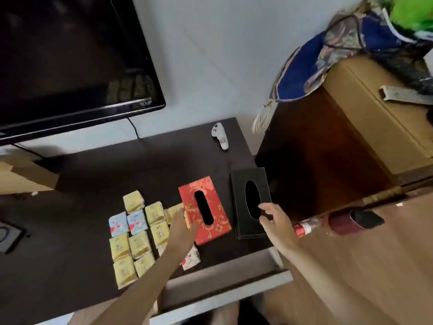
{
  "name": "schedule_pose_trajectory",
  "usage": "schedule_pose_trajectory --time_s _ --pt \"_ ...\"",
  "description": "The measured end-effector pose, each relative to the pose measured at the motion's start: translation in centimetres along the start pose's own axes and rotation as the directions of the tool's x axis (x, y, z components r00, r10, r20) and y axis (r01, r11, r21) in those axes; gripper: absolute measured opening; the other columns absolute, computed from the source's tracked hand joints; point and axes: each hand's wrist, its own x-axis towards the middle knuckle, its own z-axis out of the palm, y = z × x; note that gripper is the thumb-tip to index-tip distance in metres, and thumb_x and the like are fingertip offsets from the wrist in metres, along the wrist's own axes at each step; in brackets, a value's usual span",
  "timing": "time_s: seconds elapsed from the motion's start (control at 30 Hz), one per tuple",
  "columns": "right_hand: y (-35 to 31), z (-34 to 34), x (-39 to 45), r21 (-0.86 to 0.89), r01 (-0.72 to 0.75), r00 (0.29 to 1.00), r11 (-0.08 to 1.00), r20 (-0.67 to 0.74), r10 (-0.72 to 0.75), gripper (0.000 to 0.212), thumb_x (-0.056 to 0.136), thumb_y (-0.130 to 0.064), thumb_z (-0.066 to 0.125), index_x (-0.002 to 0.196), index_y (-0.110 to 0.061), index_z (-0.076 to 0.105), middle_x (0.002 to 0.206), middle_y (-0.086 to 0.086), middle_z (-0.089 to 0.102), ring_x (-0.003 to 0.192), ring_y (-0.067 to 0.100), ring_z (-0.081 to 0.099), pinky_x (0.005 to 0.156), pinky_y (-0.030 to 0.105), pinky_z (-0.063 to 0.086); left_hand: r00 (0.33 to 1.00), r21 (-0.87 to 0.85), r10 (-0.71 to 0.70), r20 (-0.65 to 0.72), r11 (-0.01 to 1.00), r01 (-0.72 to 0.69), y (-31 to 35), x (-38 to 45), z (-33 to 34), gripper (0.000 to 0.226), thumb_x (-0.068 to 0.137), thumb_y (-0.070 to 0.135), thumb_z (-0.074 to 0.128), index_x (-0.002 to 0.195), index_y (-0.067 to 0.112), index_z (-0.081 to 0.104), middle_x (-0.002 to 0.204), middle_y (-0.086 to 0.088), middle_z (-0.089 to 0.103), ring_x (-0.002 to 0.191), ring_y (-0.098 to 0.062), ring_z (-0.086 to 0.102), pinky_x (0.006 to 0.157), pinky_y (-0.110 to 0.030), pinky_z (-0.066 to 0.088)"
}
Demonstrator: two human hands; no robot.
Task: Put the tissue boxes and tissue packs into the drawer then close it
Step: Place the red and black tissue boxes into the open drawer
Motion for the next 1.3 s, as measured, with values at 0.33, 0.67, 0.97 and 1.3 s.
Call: schedule_pose_trajectory --time_s 0.33,0.67,0.97,1.3 --pt "5.1 2.8 7.9 -0.029 -0.016 0.996 0.999 -0.090 0.014 0.078 0.097 -0.020 0.069 0.160 -0.015 0.023 0.162 0.008 0.041 0.148 0.029 0.041 0.116 0.054 0.041 0.951 -0.051 -0.055 -0.303 0.998 0.042 -3.7 6.7 7.7 0.086 0.089 0.016 0.063 0.156 0.008 0.010 0.159 -0.014 0.023 0.146 -0.028 0.023 0.119 -0.043 0.025" --pt "7.9 3.7 8.9 0.061 -0.007 0.992 0.998 -0.128 0.015 0.073 0.094 -0.029 0.071 0.156 -0.015 0.034 0.154 0.007 0.052 0.140 0.030 0.050 0.112 0.051 0.046 0.917 -0.100 -0.106 -0.386 0.992 0.073 -5.2 7.8 8.4 0.079 0.086 0.025 0.066 0.153 0.013 0.024 0.138 -0.004 0.055 0.121 -0.022 0.056 0.101 -0.045 0.047" --pt "7.2 3.8 8.6 0.100 -0.010 0.986 0.995 -0.166 0.027 0.064 0.089 -0.015 0.073 0.148 -0.017 0.047 0.137 0.004 0.064 0.126 0.024 0.060 0.106 0.043 0.052 0.927 -0.219 -0.076 -0.368 0.976 -0.007 -5.2 7.6 8.1 0.050 0.080 0.018 0.067 0.124 0.026 0.046 0.110 0.009 0.062 0.097 -0.011 0.063 0.084 -0.039 0.055" --pt "9.4 4.3 1.2 0.301 0.159 0.937 0.940 -0.347 -0.047 0.060 0.075 -0.009 0.071 0.131 -0.026 0.061 0.110 -0.008 0.075 0.102 0.005 0.071 0.080 0.018 0.058 0.885 -0.361 0.001 -0.465 0.913 -0.191 -7.3 -0.7 9.5 0.082 0.078 0.018 0.077 0.149 0.026 0.035 0.124 0.019 0.057 0.113 0.007 0.054 0.090 -0.010 0.044"
